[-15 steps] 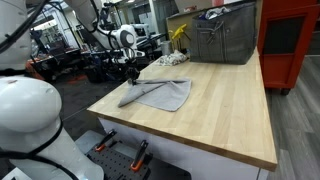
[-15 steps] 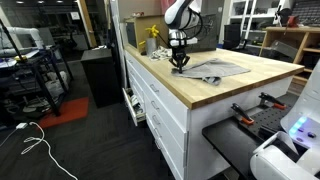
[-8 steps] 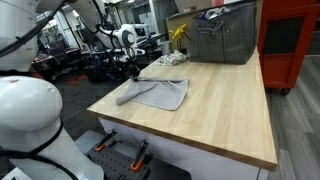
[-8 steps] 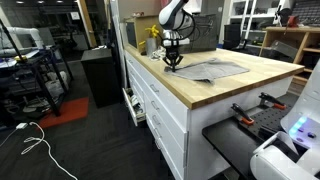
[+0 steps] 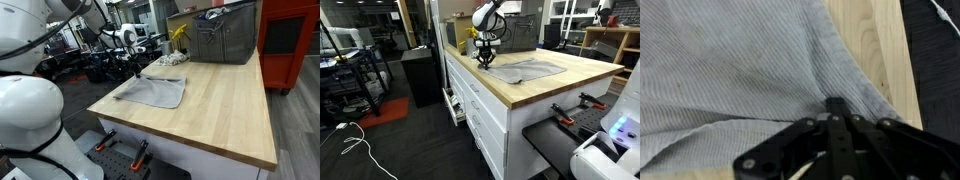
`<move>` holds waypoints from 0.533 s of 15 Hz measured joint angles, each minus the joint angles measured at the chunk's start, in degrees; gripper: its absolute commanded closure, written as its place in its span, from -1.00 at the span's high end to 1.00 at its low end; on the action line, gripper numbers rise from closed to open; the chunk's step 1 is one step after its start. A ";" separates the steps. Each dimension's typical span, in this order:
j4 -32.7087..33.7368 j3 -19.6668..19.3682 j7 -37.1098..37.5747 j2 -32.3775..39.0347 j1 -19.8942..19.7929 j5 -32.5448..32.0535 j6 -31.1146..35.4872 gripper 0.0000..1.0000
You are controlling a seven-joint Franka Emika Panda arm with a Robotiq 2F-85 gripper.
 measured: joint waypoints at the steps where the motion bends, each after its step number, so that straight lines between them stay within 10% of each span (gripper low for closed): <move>1: 1.51 -0.32 0.74 0.91 0.32 -0.54 0.14 -1.00; 7: 6.92 -1.93 3.68 4.39 1.38 -2.48 3.15 -1.00; 8: 6.81 -2.06 3.68 4.33 1.38 -2.48 4.00 -0.48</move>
